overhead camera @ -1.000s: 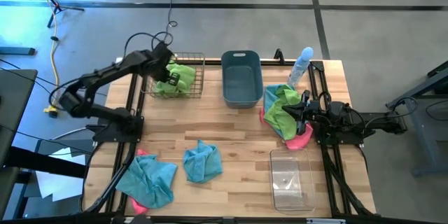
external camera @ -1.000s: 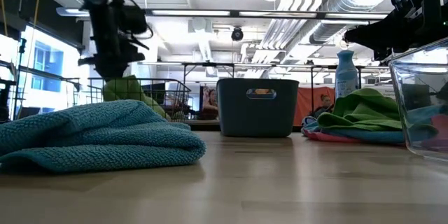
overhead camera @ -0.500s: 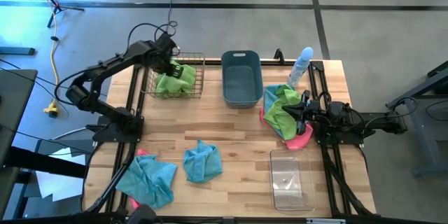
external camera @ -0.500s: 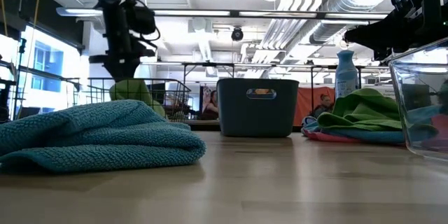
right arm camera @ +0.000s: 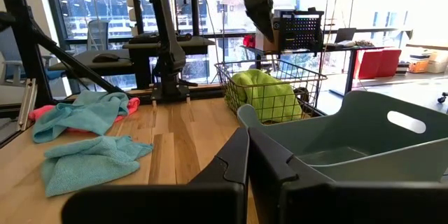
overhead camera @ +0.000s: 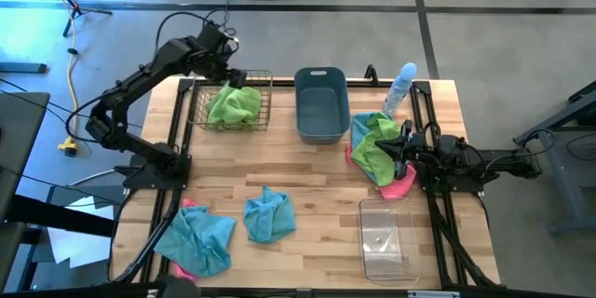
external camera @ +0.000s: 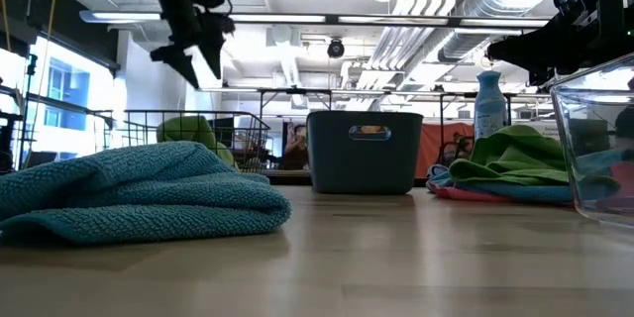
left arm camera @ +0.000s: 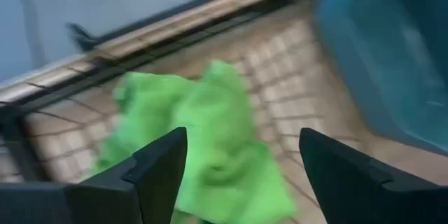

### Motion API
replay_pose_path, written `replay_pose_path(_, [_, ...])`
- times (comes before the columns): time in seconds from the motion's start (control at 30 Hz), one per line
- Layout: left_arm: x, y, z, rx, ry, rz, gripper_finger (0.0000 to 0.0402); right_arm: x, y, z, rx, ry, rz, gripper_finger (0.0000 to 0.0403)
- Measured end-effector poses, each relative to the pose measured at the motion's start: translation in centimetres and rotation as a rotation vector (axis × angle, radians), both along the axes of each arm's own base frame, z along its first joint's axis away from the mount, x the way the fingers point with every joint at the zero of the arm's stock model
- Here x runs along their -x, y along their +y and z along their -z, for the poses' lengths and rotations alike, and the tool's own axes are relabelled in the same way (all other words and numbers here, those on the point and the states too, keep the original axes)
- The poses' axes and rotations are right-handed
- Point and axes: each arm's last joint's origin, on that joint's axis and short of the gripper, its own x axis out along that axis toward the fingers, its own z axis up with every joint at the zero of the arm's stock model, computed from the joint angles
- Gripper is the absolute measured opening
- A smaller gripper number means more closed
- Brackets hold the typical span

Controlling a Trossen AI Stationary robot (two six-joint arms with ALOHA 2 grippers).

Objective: Sort microfiber towel by color & place in baskets
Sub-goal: Put the green microfiber cloth into the wire bin

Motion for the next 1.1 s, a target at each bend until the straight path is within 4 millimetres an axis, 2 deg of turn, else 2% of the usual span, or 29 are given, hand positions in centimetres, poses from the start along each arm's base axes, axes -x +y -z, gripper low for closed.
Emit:
replay_pose_path(0.1, [-0.6, -2.6, -0.7, 0.002, -0.063, 0.081, 0.0268, 0.0, 0.0, 0.0, 0.000, 0.000, 0.000, 0.0000])
replay_pose_path(0.27, [-1.1, -9.3, -1.3, -0.086, -0.271, 0.226, 0.0268, 0.0, 0.0, 0.0, 0.000, 0.000, 0.000, 0.0000])
replay_pose_path(0.37, [-0.8, -13.1, -0.4, -0.107, -0.471, 0.282, 0.0268, 0.0, 0.0, 0.0, 0.000, 0.000, 0.000, 0.0000])
replay_pose_path(0.47, [-0.3, -15.9, 1.2, -0.111, -0.659, 0.308, 0.0268, 0.0, 0.0, 0.0, 0.000, 0.000, -0.001, 0.0000])
replay_pose_path(0.57, [-0.1, -17.7, 2.8, -0.109, -0.810, 0.311, 0.0268, 0.0, 0.0, 0.0, 0.000, 0.000, 0.000, 0.0000])
replay_pose_path(0.7, [-0.5, -19.4, 4.4, -0.095, -0.912, 0.358, 0.0268, 0.0, 0.0, 0.0, 0.000, 0.000, 0.000, 0.0000])
replay_pose_path(1.0, [-1.8, -22.9, 5.1, -0.199, -0.887, 0.673, 0.0268, 0.0, 0.0, 0.0, 0.004, 0.001, 0.001, 0.0000])
replay_pose_path(1.1, [-1.9, -23.2, 5.2, -0.246, -0.877, 0.725, 0.0268, 0.0, -0.1, 0.0, 0.119, 0.027, 0.041, 0.0000])
